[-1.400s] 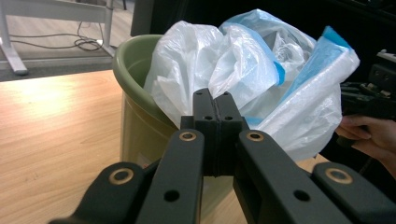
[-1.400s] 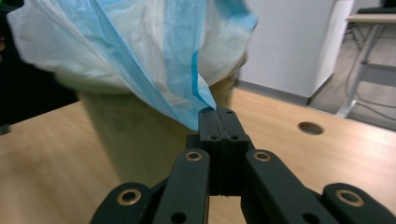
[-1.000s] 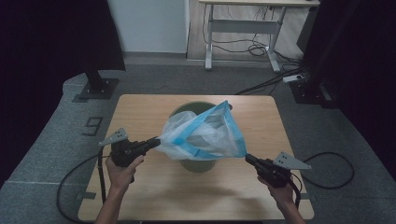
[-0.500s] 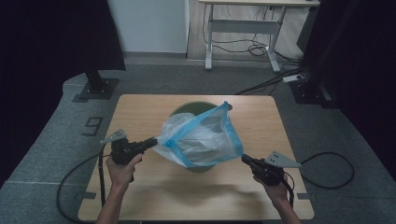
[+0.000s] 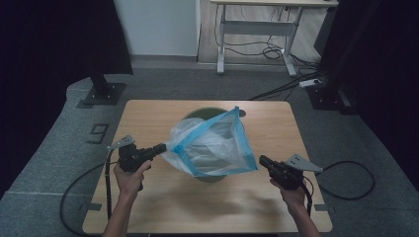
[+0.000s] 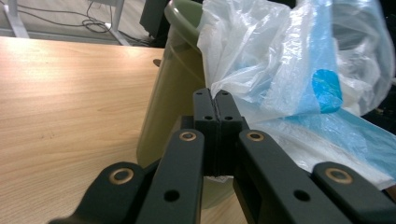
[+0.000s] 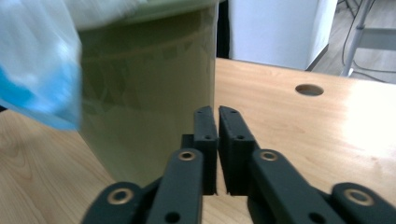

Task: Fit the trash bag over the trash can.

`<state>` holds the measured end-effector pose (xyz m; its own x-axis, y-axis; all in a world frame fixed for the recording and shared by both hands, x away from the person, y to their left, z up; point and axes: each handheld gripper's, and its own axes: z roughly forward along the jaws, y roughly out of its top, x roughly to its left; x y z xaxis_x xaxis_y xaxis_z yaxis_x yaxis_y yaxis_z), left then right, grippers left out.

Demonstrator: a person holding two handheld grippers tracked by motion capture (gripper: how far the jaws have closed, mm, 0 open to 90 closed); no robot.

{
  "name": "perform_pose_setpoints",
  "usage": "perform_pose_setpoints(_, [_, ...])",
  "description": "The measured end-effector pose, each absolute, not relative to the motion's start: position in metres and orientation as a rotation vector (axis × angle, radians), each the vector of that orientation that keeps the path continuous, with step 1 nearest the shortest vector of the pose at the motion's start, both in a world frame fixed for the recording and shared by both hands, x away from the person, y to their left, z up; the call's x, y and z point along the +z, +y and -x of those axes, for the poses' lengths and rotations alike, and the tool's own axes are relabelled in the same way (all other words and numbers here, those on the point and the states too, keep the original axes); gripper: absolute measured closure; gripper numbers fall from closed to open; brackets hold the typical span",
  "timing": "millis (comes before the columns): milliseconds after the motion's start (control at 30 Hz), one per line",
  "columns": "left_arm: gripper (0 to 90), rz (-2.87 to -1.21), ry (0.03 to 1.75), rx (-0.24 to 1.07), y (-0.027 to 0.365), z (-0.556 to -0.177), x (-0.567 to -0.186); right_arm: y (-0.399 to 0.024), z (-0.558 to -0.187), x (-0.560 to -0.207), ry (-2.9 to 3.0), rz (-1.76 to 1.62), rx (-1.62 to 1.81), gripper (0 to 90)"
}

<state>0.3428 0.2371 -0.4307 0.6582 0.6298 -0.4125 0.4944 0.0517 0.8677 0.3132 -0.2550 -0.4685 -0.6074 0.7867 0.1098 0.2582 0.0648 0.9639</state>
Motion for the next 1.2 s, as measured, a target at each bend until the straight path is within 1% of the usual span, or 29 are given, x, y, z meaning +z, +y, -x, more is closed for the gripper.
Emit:
perform_pose_setpoints(133, [89.7,-1.592,0.934,0.139,0.236,-0.340,-0.427,-0.260,-0.306,-0.450,1.859,-0.995,1.558,75.6])
perform_pose_setpoints(267, [89.7,-1.597,0.922,0.146,0.234,-0.338,-0.423,-0.261,-0.299,-0.425,1.807,-0.948,1.581,64.6])
perform_pose_setpoints(400, [89.7,-1.601,0.919,0.153,0.233,-0.337,-0.422,-0.252,-0.293,-0.402,1.796,-0.888,1.610,59.4])
perform_pose_setpoints(600, [89.7,-1.600,0.912,0.155,0.232,-0.335,-0.420,-0.231,-0.289,-0.382,1.847,-0.829,1.681,55.6])
perform_pose_setpoints(800, [89.7,-1.600,0.903,0.157,0.231,-0.332,-0.419,-0.219,-0.292,-0.381,1.907,-0.827,1.692,53.3])
perform_pose_setpoints(1200, [89.7,-1.598,0.891,0.157,0.228,-0.330,-0.417,-0.232,-0.279,-0.374,1.867,-0.858,1.717,52.9])
